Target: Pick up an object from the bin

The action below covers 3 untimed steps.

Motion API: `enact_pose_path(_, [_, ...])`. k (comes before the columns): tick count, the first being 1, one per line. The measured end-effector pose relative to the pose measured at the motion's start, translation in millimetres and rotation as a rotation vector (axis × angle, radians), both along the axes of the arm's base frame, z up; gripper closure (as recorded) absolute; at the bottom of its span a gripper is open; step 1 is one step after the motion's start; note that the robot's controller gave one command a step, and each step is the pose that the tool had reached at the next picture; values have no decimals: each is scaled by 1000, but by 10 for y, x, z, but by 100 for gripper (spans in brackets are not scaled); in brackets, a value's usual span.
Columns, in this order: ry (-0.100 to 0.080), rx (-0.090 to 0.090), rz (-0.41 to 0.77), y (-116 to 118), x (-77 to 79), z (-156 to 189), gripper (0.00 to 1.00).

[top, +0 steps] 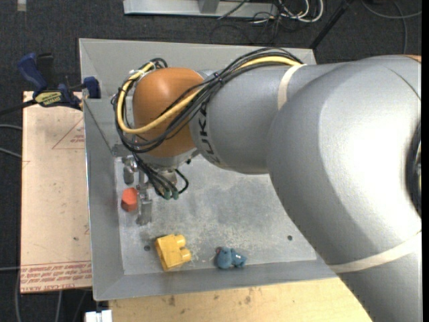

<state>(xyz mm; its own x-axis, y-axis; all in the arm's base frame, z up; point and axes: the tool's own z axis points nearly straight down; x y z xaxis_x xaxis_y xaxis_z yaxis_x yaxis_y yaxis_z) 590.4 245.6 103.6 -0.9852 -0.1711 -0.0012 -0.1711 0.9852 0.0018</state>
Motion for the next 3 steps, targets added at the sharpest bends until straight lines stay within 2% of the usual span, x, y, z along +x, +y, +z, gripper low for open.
enact_pose_path(1, [4,-2,-435,44,-37,-351,0])
enact_pose_path(2, [3,-1,-434,48,-34,-351,0])
enact_pose_path(3, [3,0,-434,49,-34,-348,100])
